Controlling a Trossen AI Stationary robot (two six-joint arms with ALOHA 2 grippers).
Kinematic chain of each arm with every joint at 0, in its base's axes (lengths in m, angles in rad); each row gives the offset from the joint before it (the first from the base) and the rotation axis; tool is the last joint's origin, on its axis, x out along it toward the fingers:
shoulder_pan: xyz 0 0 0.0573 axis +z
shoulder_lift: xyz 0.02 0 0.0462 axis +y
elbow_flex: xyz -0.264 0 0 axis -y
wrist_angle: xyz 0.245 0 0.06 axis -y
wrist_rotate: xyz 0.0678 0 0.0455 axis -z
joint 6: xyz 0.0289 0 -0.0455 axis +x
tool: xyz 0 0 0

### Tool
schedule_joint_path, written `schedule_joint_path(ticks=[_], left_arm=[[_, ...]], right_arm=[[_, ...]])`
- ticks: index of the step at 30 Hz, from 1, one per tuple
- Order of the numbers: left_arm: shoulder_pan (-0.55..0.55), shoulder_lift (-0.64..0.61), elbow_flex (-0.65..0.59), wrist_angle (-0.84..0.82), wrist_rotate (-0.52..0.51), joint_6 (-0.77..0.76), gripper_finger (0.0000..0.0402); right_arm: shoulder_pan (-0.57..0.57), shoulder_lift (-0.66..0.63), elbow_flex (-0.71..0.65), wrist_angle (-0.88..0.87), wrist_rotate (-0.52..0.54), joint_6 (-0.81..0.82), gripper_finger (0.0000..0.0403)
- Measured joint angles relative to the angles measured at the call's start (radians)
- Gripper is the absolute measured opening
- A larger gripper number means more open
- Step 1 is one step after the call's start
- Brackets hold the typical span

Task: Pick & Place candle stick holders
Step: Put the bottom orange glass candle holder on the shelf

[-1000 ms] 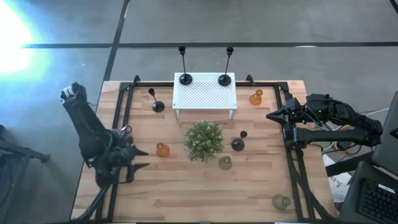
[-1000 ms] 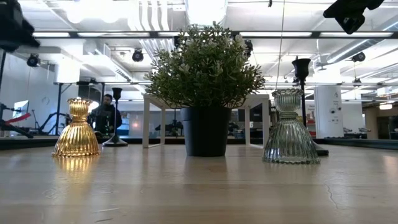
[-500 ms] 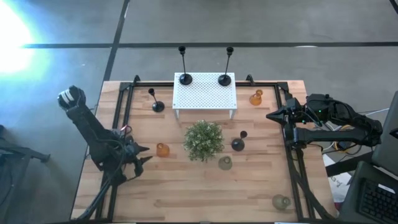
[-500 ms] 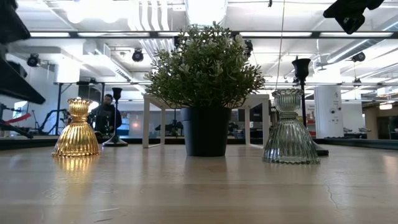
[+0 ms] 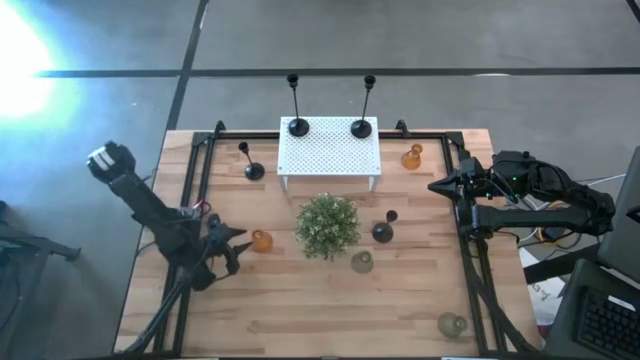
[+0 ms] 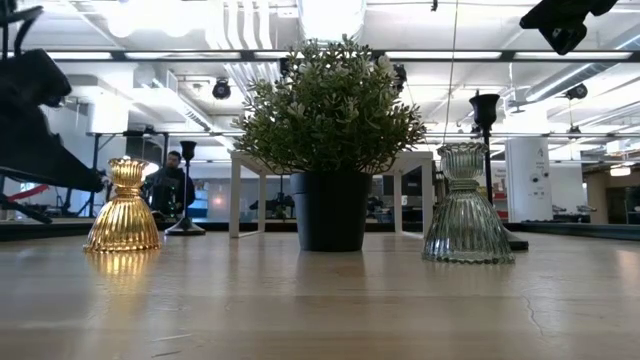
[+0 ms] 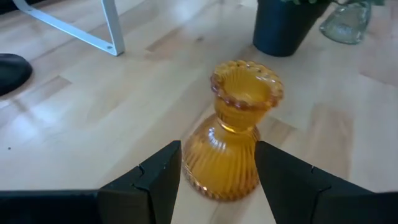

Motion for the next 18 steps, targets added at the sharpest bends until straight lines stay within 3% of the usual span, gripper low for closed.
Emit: schedule_joint_path(ticks=[9, 18], left_arm=[[0.082, 0.002, -0.045, 0.245, 0.055, 0.231, 0.0208], [0.164, 0.025, -0.047, 0.294, 0.083, 0.323, 0.0208]], right_arm=[[0.0, 0.0, 0.0, 0.0, 0.0, 0.0, 0.0013], [0.0, 0.0, 0.0, 0.0, 0.0, 0.0, 0.0013]])
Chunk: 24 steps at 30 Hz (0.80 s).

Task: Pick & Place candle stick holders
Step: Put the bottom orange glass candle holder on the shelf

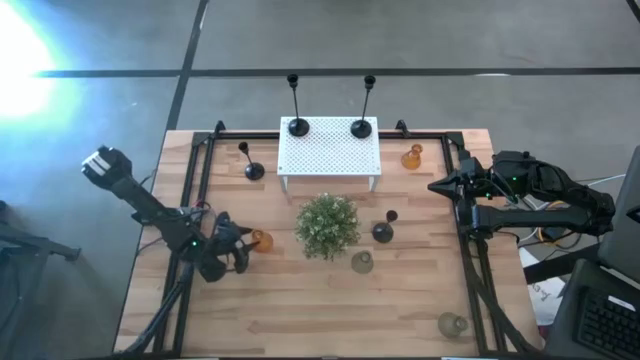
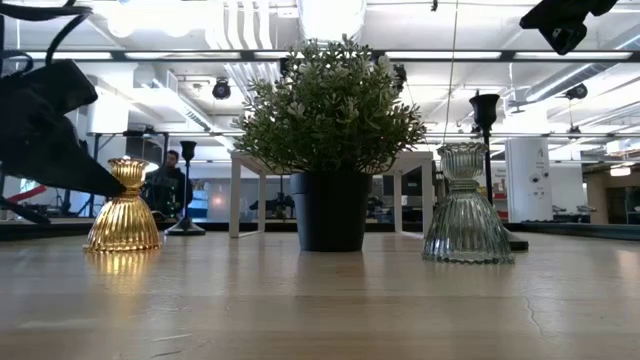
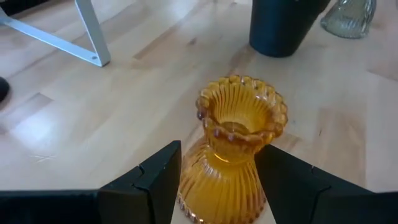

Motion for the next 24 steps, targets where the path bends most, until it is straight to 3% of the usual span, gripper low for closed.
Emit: schedule_joint_path(ticks=[16, 24], left_arm=[[0.138, 0.09, 0.0, 0.201, 0.138, 0.202, 0.0206], [0.173, 0.153, 0.002, 0.31, 0.127, 0.261, 0.0131]], right_arm=[[0.0, 0.0, 0.0, 0.0, 0.0, 0.0, 0.0013], [0.0, 0.0, 0.0, 0.0, 0.0, 0.0, 0.0013]])
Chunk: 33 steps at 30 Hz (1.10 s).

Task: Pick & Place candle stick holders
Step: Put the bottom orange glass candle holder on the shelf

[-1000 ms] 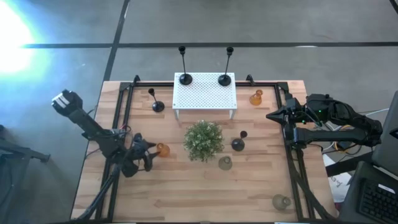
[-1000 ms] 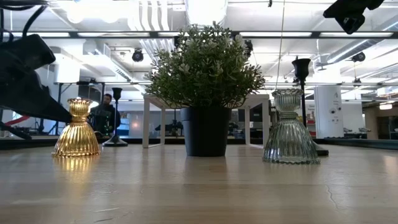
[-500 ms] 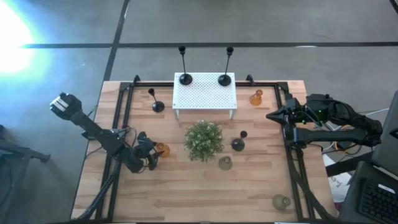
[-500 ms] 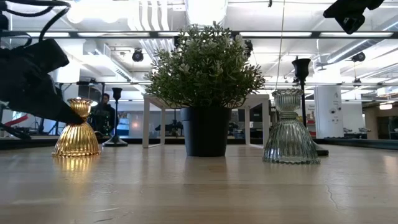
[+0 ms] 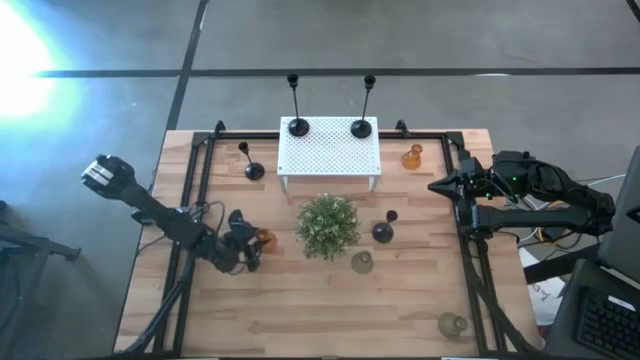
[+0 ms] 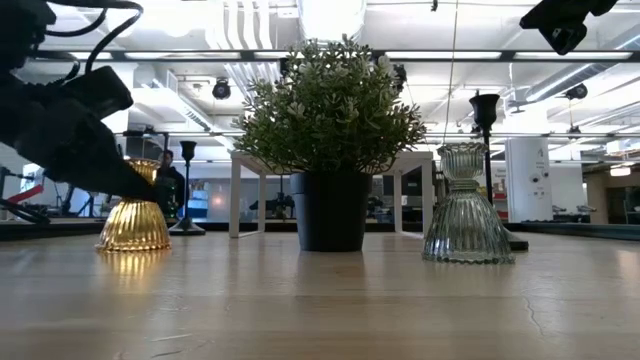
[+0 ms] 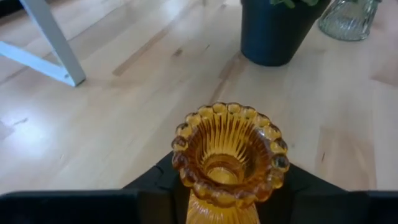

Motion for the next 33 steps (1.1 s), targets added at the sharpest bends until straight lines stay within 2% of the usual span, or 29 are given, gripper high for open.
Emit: schedule_joint_path(ticks=[9, 13, 15, 23, 27, 33], left_arm=[[0.016, -0.005, 0.015, 0.05, 0.019, 0.015, 0.013], [0.052, -0.046, 0.09, 0.03, 0.019, 0.06, 0.013], [0.085, -0.074, 0.153, -0.035, 0.017, 0.102, 0.013], [0.311, -0.141, 0.506, -0.456, 0.004, 0.272, 0.013], [0.461, -0.135, 0.637, -0.484, 0.052, 0.425, 0.013], [0.739, -0.082, 0.738, -0.477, 0.261, 0.541, 0.013]], right_arm=[[0.0, 0.0, 0.0, 0.0, 0.0, 0.0, 0.0013], [0.0, 0.0, 0.0, 0.0, 0.0, 0.0, 0.0013], [0.0, 0.0, 0.0, 0.0, 0.0, 0.0, 0.0013], [0.0, 0.0, 0.0, 0.0, 0.0, 0.0, 0.0013], [0.0, 0.0, 0.0, 0.0, 0.0, 0.0, 0.0013], [0.0, 0.0, 0.0, 0.0, 0.0, 0.0, 0.0013]])
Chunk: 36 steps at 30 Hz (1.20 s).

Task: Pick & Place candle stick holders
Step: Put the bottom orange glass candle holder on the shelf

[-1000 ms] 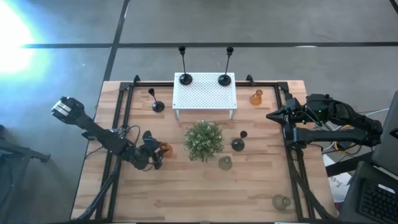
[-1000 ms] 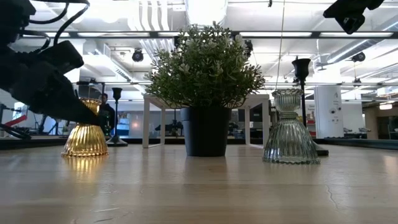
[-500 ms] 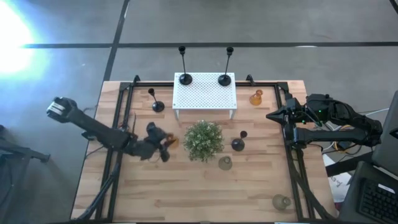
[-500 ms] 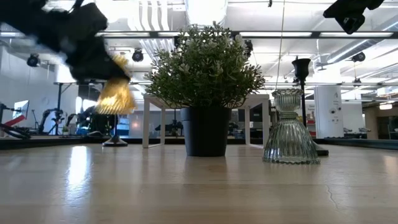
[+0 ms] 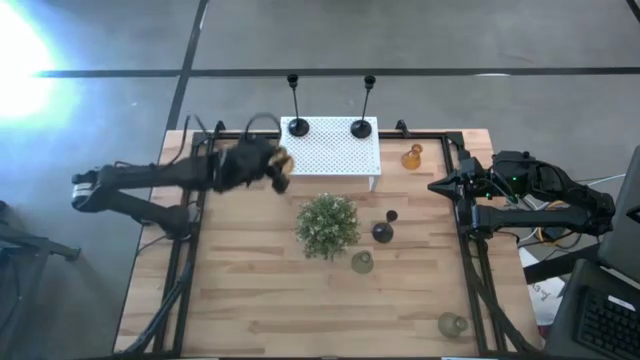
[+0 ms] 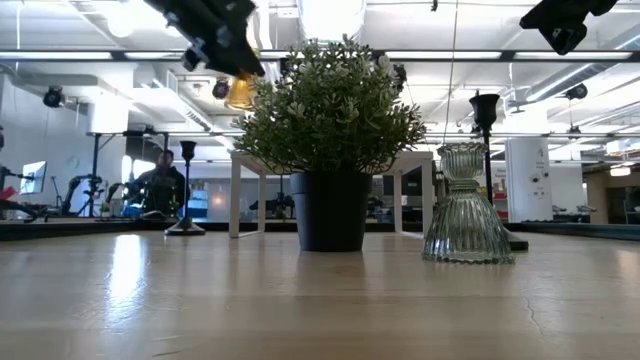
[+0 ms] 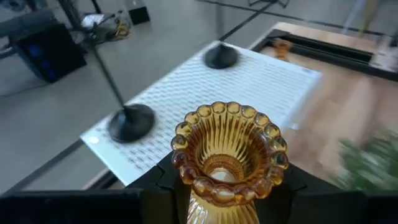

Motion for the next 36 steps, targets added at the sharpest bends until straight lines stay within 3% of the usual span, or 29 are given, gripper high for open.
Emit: schedule_joint_path(ticks=[6, 9, 21, 36], left_arm=[[0.214, 0.099, 0.045, 0.127, 0.246, 0.055, 0.013], [0.278, 0.162, 0.07, 0.15, 0.31, 0.057, 0.013], [0.312, 0.274, 0.106, 0.158, 0.321, 0.082, 0.013], [0.351, 0.279, -0.008, 0.28, 0.298, 0.075, 0.013]], right_arm=[[0.0, 0.0, 0.0, 0.0, 0.0, 0.0, 0.0013], [0.0, 0.0, 0.0, 0.0, 0.0, 0.0, 0.0013], [0.0, 0.0, 0.0, 0.0, 0.0, 0.0, 0.0013], [0.0, 0.0, 0.0, 0.0, 0.0, 0.0, 0.0013]])
